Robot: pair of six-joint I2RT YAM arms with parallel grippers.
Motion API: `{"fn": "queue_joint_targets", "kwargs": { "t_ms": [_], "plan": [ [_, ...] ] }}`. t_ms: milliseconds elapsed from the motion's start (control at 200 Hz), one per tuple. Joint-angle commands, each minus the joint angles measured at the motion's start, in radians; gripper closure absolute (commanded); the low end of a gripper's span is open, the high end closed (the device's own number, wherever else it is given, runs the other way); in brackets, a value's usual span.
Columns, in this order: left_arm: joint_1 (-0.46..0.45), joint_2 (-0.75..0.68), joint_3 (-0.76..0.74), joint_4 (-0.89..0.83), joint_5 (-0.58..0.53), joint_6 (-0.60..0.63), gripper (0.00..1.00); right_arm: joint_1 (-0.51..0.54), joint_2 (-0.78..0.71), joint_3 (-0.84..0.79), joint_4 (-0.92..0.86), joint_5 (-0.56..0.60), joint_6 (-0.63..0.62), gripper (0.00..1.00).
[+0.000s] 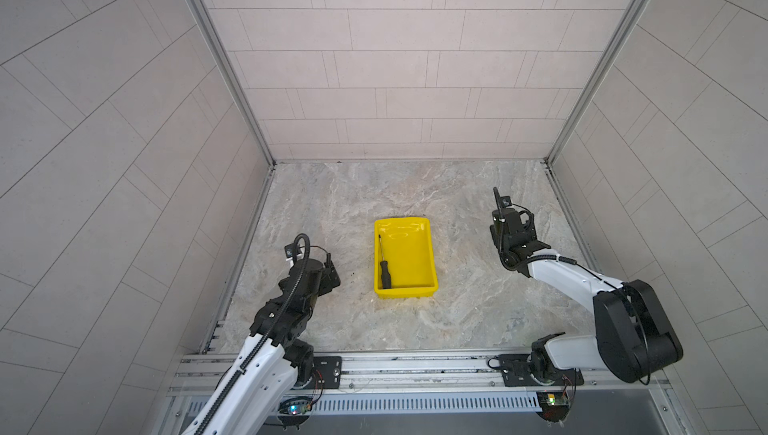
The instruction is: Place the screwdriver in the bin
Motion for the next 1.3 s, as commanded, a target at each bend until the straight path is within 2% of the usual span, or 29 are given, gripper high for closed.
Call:
{"fn": "queue_joint_targets", "kwargs": {
  "t_ms": [0,100,190,340,535,790,1011,1046,1071,1111,1161,1181,1271,1281,1291],
  "plan": [
    [-0.005,-0.006,-0.013,-0.002,-0.009,0.005,0.01,-0.006,0.032,-0.045,0.18,-0.014,-0.036,0.23],
    [-0.006,0.0,-0.013,0.006,-0.009,0.005,0.01,-0.012,0.067,-0.094,0.285,-0.03,-0.064,0.23],
    [-0.008,0.004,-0.013,0.006,-0.008,0.006,0.01,-0.026,0.09,-0.121,0.345,-0.039,-0.04,0.23],
    [-0.009,0.003,-0.019,0.023,-0.02,0.004,0.01,-0.038,0.09,-0.114,0.332,-0.073,-0.046,0.23],
    [-0.014,0.036,-0.01,0.025,-0.018,0.007,0.01,-0.059,0.072,-0.197,0.543,-0.136,-0.03,0.23],
    [-0.024,0.086,0.003,0.038,-0.013,0.009,0.01,-0.095,0.062,-0.21,0.557,-0.197,-0.022,0.23],
    [-0.028,0.147,0.02,0.045,-0.002,0.015,0.01,-0.105,0.06,-0.275,0.711,-0.225,-0.074,0.22],
    [-0.03,0.153,0.023,0.041,-0.006,0.015,0.01,-0.105,0.06,-0.292,0.719,-0.239,-0.091,0.22],
    [-0.032,0.154,0.023,0.045,-0.008,0.014,0.01,-0.111,0.071,-0.311,0.74,-0.232,-0.048,0.21],
    [-0.032,0.154,0.02,0.055,-0.01,0.015,0.01,-0.127,0.13,-0.36,0.892,-0.228,-0.036,0.19],
    [-0.032,0.155,0.02,0.059,-0.01,0.016,0.0,-0.131,0.245,-0.409,1.166,-0.182,-0.058,0.19],
    [-0.033,0.154,0.02,0.058,-0.008,0.017,0.01,-0.126,0.27,-0.426,1.236,-0.171,-0.067,0.15],
    [-0.034,0.145,0.02,0.045,-0.014,0.013,0.0,-0.124,0.188,-0.413,1.086,-0.18,-0.053,0.13],
    [-0.034,0.143,0.019,0.046,-0.015,0.013,0.01,-0.124,0.185,-0.408,1.068,-0.176,-0.05,0.11],
    [-0.034,0.142,0.018,0.049,-0.016,0.013,0.01,-0.124,0.183,-0.405,1.054,-0.172,-0.049,0.04]
  ]
}}
